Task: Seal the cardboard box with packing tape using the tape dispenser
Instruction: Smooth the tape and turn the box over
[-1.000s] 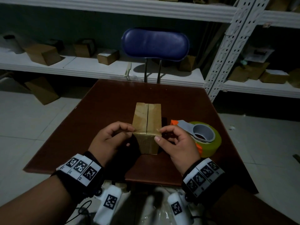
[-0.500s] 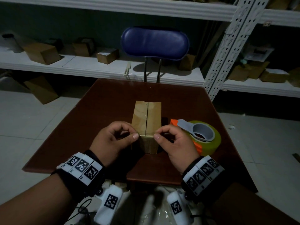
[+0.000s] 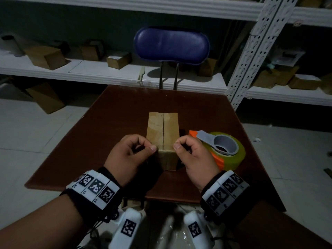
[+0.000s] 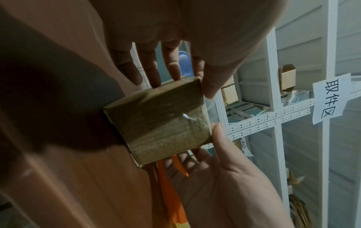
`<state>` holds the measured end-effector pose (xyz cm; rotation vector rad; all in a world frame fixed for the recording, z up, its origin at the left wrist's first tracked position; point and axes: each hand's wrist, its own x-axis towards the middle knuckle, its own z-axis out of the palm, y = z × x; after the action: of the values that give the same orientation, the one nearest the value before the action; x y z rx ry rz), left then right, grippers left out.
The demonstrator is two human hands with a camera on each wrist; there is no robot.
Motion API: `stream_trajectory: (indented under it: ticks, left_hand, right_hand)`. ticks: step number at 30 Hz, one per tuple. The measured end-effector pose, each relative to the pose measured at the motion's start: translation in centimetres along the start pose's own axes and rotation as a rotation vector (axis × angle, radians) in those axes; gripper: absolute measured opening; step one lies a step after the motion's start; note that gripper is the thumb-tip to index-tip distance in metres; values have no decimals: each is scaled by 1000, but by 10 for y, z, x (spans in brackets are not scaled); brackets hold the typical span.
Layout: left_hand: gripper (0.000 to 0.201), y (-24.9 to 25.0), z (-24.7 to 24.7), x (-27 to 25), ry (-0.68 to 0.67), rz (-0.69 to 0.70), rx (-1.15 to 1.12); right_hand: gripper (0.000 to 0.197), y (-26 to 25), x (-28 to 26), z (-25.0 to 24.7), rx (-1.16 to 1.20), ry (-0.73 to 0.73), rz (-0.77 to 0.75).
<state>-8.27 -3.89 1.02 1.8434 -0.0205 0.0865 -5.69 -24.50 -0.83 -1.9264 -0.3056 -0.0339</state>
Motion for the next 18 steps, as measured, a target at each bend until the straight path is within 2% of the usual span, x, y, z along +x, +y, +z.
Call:
stream_trajectory:
  ticks: [8,10,15,18]
  left_hand:
    - [20,8,10,3,116,-36,33]
    - [27,11,13,3,150,-51,19]
    - [29,12,15,5,174,-117,-11]
    - [32,11,15,7,187,-155,-51]
  right_hand:
    - [30,4,5,13,0,93,68]
    - [28,4,4,16,7,138,76]
    - [16,-5,1,20,76,184,112]
    - [34,-8,5,13,202,185,194]
